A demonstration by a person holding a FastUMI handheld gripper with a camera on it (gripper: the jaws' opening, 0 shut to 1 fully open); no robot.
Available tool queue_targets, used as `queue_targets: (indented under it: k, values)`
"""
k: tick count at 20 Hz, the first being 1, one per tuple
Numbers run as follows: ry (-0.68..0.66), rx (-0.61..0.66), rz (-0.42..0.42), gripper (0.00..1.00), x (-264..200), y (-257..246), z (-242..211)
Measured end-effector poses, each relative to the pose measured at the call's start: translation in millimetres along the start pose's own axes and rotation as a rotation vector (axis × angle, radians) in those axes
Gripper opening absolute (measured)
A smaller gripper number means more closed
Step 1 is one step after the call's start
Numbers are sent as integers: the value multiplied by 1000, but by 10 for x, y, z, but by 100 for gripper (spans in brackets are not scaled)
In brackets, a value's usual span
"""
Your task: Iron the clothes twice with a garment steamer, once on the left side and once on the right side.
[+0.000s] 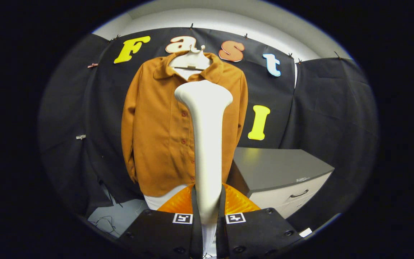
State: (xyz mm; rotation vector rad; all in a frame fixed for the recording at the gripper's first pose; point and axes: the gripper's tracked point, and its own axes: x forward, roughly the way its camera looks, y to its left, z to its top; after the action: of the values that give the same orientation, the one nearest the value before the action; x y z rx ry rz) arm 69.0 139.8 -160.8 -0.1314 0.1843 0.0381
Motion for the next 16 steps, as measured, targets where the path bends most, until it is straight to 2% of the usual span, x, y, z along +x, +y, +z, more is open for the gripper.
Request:
queue_targets:
  k: [8, 16]
  values:
    - [-104, 53, 2, 18, -345, -293, 790]
    - [-170, 69, 10, 18, -538, -752, 1213]
